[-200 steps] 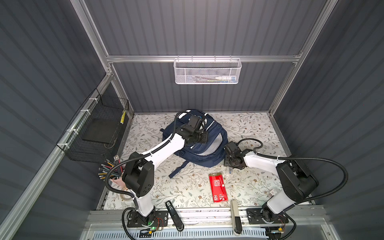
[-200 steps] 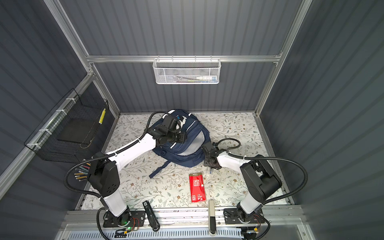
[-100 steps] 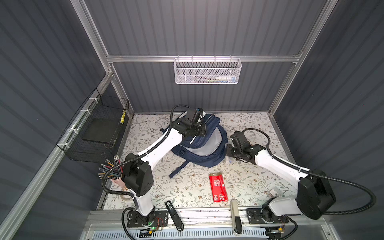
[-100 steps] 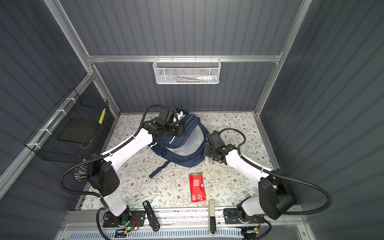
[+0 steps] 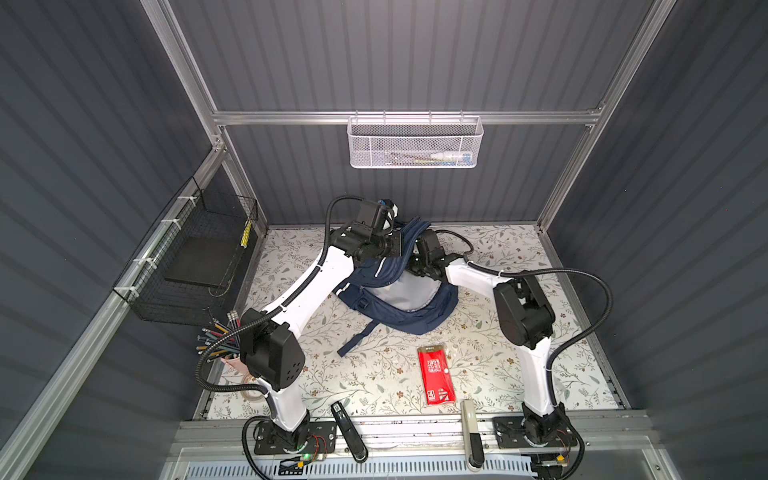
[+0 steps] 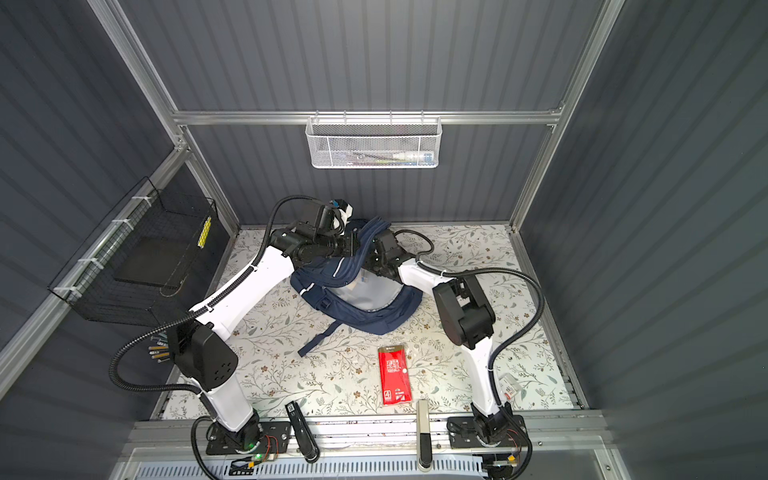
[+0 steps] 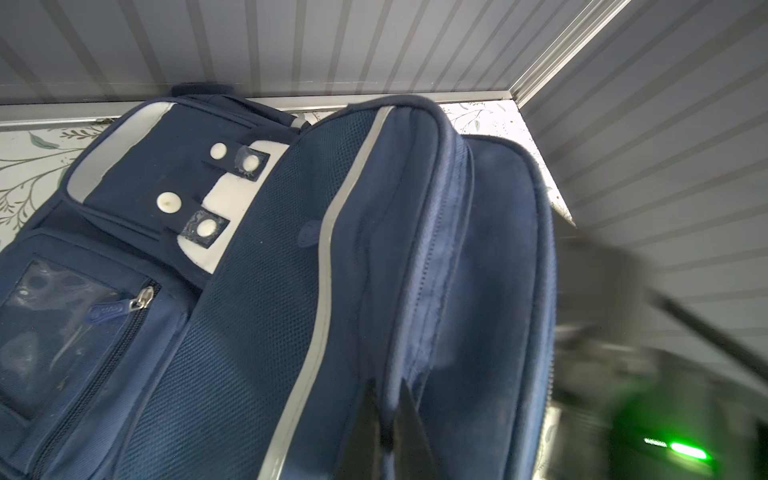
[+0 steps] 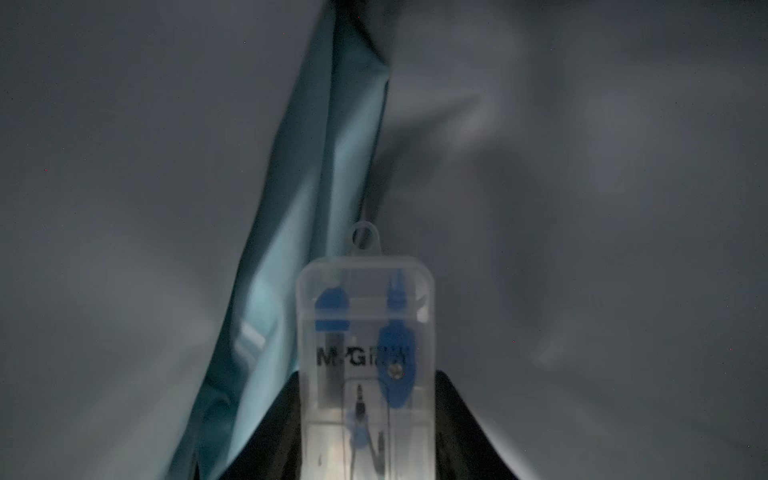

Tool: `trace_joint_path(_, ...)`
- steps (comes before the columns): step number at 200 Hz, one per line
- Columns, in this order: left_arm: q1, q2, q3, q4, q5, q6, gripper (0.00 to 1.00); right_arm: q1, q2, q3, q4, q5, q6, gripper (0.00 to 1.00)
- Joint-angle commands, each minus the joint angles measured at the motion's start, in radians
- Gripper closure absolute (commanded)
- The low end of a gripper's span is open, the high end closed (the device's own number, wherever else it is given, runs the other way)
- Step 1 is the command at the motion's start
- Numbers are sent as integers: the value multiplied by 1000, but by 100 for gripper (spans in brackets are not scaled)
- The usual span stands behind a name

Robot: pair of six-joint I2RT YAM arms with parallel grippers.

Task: Pack the student bag

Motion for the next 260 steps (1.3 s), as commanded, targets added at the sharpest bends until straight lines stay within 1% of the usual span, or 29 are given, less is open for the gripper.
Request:
trace_joint_path(1,-5,-35,-8,98,50,-32,100,-1,34,33,103,-87,128,47)
trace_joint_path(13,-5,-35,-26,105,54,-36,100,-2,6,23,64,-106,99,37)
trace_joint_path(18,-4,-37,-33,108,56,-38,100,-4,-13,9,47,-105,83,34)
trace_joint_path(26,-5,-39,-46,117,55,-40,100,-7,-68,-48,27,-81,57,30)
trace_joint_path(37,-5,-43,-68,136,55,-45,100,-15,-162,-168,58,-63,47,25)
trace_joint_path(50,-5,-40,-84,151,52,-49,100,-36,-258,-275,52,-69,29,22)
trace_joint_path(59,-5,-34,-91,159,57,-53,100,-43,-323,-322,3,-63,-19,22)
trace_joint_path(78,-5,-27,-126,185,74,-64,100,-44,-485,-444,-124,10,-139,19)
trace_joint_path(106,-5,-35,-211,216,85,-80,100,-26,-699,-687,-257,96,-232,14)
trace_joint_path(118,-5,-37,-246,230,88,-86,100,13,-791,-784,-313,134,-280,11)
trace_joint_path(128,-5,-37,-269,243,96,-92,100,64,-863,-850,-369,176,-294,11)
trace_joint_path(142,-7,-37,-286,248,100,-93,100,144,-942,-913,-475,221,-261,9)
trace_joint_path(157,-7,-40,-299,249,98,-94,100,252,-1005,-959,-533,249,-208,5)
trace_joint_path(162,-7,-41,-303,249,96,-95,100,288,-1018,-969,-540,256,-192,1)
trace_joint_path(174,-6,-44,-311,251,98,-99,100,353,-1030,-976,-563,252,-158,1)
trace_joint_path(194,-10,-51,-333,258,100,-105,100,421,-1002,-956,-587,270,-139,1)
trace_joint_path(218,-10,-62,-343,264,93,-109,100,458,-888,-898,-595,269,-132,1)
trace_joint_path(231,-10,-66,-343,257,91,-106,100,474,-827,-865,-618,297,-126,1)
trace_joint_path(235,-10,-67,-343,257,89,-106,100,477,-815,-856,-622,299,-124,1)
trace_joint_path(239,-10,-68,-376,254,88,-105,100,477,-807,-852,-621,299,-121,1)
trace_joint_path(251,-10,-64,-382,238,79,-102,100,478,-797,-857,-596,293,-108,1)
trace_joint_path(260,-10,-63,-385,220,69,-101,89,476,-792,-862,-583,294,-101,1)
